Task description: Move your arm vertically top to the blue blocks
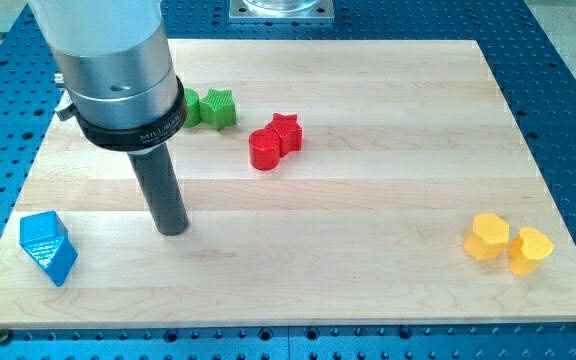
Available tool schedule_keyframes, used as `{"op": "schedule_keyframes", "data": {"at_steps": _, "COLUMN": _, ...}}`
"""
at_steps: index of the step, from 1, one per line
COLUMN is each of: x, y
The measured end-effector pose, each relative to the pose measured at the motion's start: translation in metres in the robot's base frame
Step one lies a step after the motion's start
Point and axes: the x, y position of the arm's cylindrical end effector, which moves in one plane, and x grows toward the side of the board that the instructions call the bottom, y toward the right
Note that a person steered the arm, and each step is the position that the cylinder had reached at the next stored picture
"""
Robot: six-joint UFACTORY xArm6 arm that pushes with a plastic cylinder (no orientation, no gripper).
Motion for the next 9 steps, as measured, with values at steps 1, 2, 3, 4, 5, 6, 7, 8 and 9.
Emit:
{"op": "schedule_keyframes", "data": {"at_steps": 1, "x": 0.0, "y": 0.0}}
{"op": "schedule_keyframes", "data": {"at_steps": 2, "x": -0.006, "y": 0.009}}
{"op": "schedule_keyframes", "data": {"at_steps": 3, "x": -0.057, "y": -0.008}}
{"op": "schedule_keyframes", "data": {"at_steps": 4, "x": -0.07, "y": -0.019}}
{"op": "schedule_keyframes", "data": {"at_steps": 5, "x": -0.083, "y": -0.019}}
{"op": "schedule_keyframes", "data": {"at_steps": 6, "x": -0.076, "y": -0.003}}
{"op": "schedule_keyframes", "data": {"at_steps": 7, "x": -0.037, "y": 0.059}}
{"op": "schedule_keyframes", "data": {"at_steps": 8, "x": -0.026, "y": 0.091}}
{"op": "schedule_keyframes", "data": {"at_steps": 9, "x": -0.032, "y": 0.047}}
